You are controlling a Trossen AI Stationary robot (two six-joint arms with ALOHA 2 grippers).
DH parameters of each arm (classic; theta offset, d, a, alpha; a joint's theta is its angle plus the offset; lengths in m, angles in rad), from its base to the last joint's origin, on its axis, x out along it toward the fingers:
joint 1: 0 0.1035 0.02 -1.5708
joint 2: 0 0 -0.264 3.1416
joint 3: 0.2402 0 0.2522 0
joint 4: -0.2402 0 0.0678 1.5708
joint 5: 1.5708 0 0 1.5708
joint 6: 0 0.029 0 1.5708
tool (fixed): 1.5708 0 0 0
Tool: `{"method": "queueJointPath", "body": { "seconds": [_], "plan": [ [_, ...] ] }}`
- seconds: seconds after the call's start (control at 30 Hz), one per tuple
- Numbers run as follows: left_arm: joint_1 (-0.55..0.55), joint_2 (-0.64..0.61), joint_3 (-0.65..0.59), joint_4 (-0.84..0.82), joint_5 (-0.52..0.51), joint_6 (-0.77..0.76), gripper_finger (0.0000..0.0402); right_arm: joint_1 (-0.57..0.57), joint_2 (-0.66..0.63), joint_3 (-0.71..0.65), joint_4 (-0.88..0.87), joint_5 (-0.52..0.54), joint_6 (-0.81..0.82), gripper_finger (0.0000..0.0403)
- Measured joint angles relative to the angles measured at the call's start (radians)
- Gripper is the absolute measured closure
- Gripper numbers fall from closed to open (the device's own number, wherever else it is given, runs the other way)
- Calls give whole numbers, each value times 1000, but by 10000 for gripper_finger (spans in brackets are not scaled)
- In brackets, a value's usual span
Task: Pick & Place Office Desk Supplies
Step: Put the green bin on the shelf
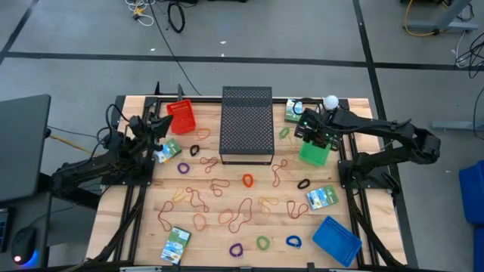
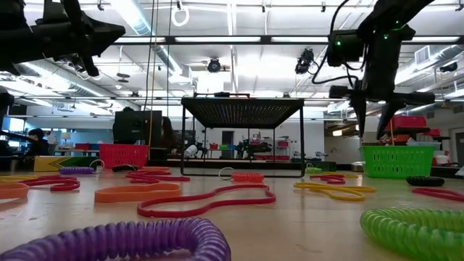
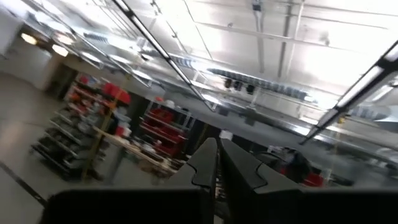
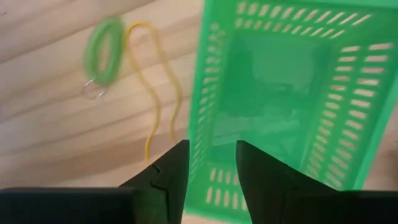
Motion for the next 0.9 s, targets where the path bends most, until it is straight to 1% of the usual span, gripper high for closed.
{"method": "queueJointPath", "body": {
  "seconds": [0.1, 0.2, 0.27, 0.43, 0.5, 0.57, 0.7, 0.9],
  "plan": [
    [0, 27, 0, -1, 27, -11, 376, -7, 0, -8, 9, 3, 1, 259],
    [-2, 59, 0, 1, 75, 67, 376, -7, 7, -8, 38, 8, 0, 259],
    [-3, 84, 0, -19, 78, 90, 376, -7, 26, -8, 62, 8, -12, 259],
    [-8, 149, 56, -229, 64, 167, 376, -14, 126, -8, 93, -14, -79, 259],
    [-14, 174, 76, -287, 39, 195, 376, -19, 161, -8, 95, -11, -109, 259],
    [-14, 193, 99, -310, 25, 223, 376, -19, 185, -8, 95, 9, -127, 262],
    [-13, 220, 125, -323, -8, 220, 376, -19, 197, -8, 113, 17, -162, 293],
    [-13, 227, 130, -323, -103, 219, 376, -19, 196, -8, 145, 15, -180, 377]
  ]
}}
